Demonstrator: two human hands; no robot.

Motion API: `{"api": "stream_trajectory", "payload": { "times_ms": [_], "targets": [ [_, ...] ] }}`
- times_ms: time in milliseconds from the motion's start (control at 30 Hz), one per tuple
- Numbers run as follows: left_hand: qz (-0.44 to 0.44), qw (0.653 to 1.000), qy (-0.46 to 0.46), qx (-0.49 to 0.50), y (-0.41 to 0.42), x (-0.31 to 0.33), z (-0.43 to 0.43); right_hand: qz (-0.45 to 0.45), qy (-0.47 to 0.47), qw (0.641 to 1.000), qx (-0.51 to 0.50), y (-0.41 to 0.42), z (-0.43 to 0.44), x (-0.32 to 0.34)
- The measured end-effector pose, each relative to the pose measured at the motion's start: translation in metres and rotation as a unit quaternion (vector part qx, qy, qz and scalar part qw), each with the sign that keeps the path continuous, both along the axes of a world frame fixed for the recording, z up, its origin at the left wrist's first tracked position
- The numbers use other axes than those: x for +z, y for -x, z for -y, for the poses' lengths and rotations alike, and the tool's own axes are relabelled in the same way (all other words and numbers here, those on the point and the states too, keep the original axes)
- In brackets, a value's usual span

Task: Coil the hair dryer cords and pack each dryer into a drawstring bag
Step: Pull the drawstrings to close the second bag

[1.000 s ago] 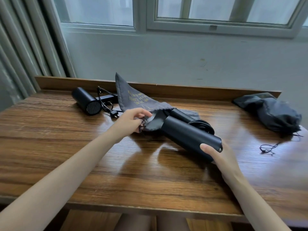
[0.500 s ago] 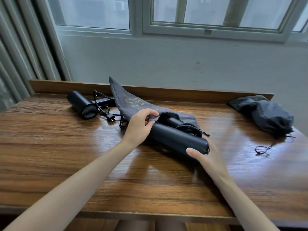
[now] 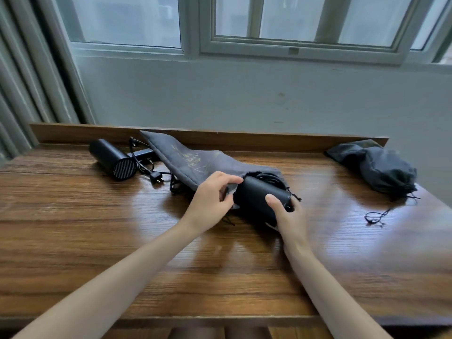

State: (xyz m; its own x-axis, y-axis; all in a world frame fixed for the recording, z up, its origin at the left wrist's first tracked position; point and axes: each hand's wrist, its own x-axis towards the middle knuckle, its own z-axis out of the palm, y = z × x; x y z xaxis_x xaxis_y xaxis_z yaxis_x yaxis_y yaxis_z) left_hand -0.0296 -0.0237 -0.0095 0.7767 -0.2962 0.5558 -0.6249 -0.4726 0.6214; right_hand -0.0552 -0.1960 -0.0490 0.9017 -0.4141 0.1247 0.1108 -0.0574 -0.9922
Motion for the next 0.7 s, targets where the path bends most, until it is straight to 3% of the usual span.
{"api": "stream_trajectory", "payload": {
  "times_ms": [200,300,400,533,700],
  "targets": [
    [-0.119,0.99,0.069,0.011,-0.027,0.028,0.028,0.045,0.23,0.972,-0.005,0.009,-0.029,-0.007],
    [-0.161,0.98,0.099,-0.063,-0.018,0.039,0.037,0.06,0.214,0.975,0.001,0.001,-0.037,-0.001],
    [-0.154,0.976,0.087,-0.128,0.003,0.041,0.042,0.067,0.163,0.982,-0.071,-0.016,-0.04,0.006],
    [-0.155,0.966,0.153,-0.137,0.02,0.028,0.029,-0.064,0.081,0.99,-0.1,-0.034,-0.043,0.005],
    [-0.074,0.992,0.09,0.047,0.011,0.002,0.004,-0.033,0.221,0.975,-0.016,-0.032,-0.052,0.009]
  ]
}}
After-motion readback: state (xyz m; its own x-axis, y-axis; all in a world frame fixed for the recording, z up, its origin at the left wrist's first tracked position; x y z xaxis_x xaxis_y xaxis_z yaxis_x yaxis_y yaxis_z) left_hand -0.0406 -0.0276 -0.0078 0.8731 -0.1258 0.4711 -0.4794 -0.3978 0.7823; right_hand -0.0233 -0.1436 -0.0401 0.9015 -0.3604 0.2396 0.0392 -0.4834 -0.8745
